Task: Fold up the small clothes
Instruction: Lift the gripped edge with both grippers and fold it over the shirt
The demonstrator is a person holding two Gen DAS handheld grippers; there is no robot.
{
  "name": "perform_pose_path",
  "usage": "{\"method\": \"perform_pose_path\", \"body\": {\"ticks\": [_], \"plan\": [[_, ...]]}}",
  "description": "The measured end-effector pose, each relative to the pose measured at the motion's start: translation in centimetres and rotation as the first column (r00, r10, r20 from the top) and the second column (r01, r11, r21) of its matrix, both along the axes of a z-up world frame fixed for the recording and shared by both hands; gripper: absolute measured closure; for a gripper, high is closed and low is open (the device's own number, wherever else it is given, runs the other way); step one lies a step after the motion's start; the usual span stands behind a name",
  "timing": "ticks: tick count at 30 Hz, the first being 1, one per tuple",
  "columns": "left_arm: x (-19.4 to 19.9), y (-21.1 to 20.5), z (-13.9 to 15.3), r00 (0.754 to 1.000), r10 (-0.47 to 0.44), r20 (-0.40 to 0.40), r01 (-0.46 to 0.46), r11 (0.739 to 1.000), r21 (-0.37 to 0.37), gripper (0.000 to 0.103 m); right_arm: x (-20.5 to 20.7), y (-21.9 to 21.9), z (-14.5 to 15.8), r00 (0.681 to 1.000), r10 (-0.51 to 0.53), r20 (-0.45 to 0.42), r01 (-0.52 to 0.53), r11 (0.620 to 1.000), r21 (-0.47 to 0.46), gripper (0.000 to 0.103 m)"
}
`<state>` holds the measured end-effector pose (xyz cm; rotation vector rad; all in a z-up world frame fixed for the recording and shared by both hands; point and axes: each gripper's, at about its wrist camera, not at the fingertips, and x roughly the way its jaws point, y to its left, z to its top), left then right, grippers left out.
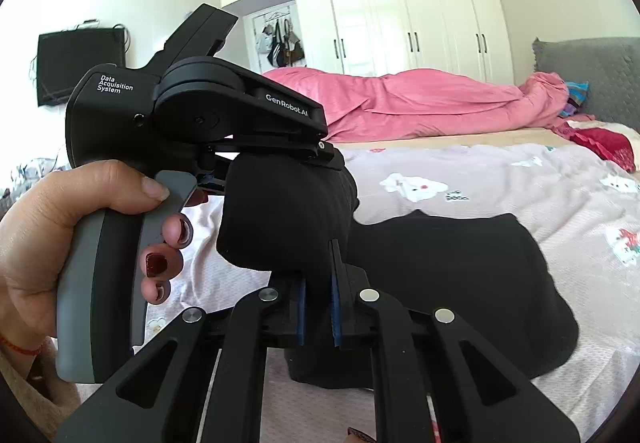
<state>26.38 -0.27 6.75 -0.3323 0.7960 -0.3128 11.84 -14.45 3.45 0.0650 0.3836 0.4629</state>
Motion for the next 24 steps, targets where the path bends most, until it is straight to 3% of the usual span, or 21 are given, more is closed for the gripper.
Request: {"method": "perform_pose_path", "body": {"ticks": [24], "plan": [[2.4, -11.8, -1.7, 0.992, -0.103, -0.078, 0.112, 0.987, 0.116, 0.073, 0.2, -8.9, -1.7, 0.992, -0.105, -0.073, 0.110, 0.992, 0.067, 0.095]]}}
